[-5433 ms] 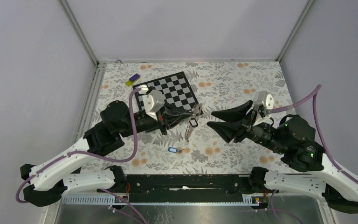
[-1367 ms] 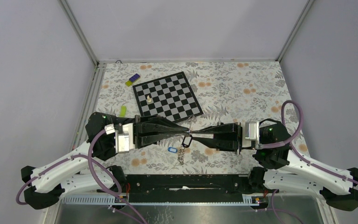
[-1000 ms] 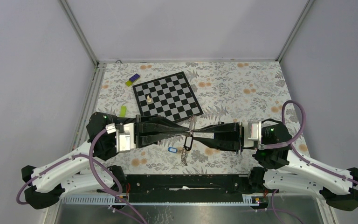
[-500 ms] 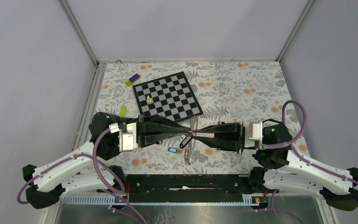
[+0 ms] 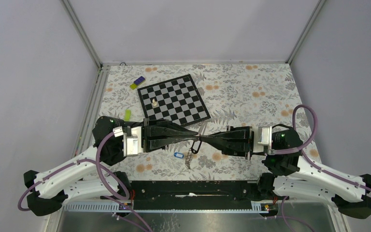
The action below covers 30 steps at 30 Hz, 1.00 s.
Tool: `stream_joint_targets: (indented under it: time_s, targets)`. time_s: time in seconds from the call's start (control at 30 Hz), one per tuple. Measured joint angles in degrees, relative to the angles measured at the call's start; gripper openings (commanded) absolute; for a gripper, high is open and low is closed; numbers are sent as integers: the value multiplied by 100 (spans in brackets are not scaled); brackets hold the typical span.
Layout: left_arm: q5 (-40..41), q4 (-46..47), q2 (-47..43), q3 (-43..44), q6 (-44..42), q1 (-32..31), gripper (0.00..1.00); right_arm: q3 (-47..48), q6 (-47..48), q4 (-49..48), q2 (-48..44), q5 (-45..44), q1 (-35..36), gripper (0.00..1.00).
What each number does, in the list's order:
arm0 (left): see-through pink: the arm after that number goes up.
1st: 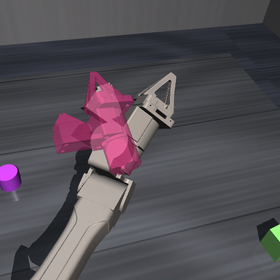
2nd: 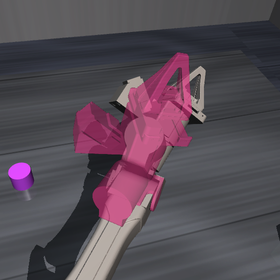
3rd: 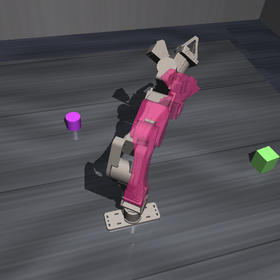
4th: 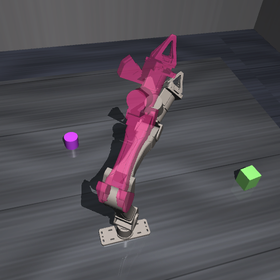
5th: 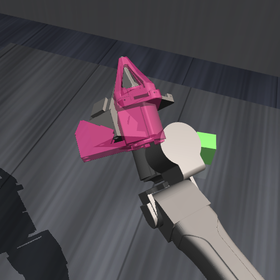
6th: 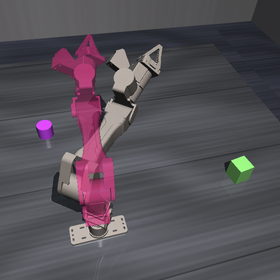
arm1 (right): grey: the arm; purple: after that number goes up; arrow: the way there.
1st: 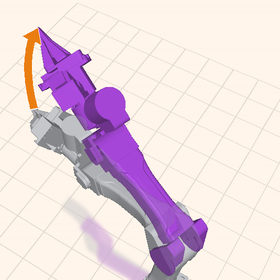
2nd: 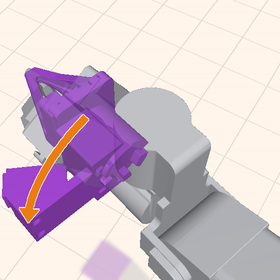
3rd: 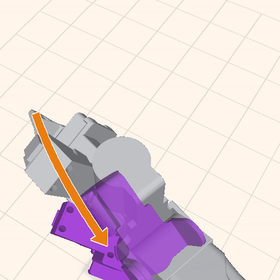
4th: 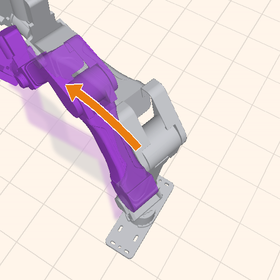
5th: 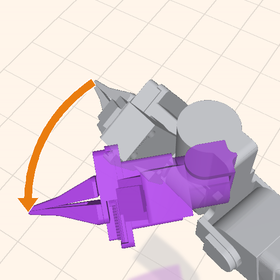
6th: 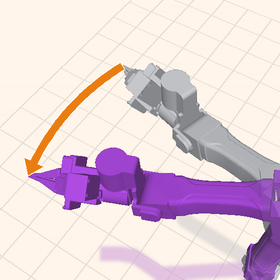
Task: Remove the keys from the keyring
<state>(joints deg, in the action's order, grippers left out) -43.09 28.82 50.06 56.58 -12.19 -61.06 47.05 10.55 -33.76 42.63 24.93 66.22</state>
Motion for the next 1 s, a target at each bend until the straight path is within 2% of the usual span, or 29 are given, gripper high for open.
stream_joint_targets:
  time_s: [0.27,0.5,1.0]
  targets:
    - [48,-90,-9,2,-92,0,0,101,13,286,-26,-125,0,0]
    - [140,-402,-9,85,-304,0,0,422,120,1010,-26,-245,0,0]
    - [459,-2138,70,697,-1047,0,0,968,256,2354,24,-719,-2,0]
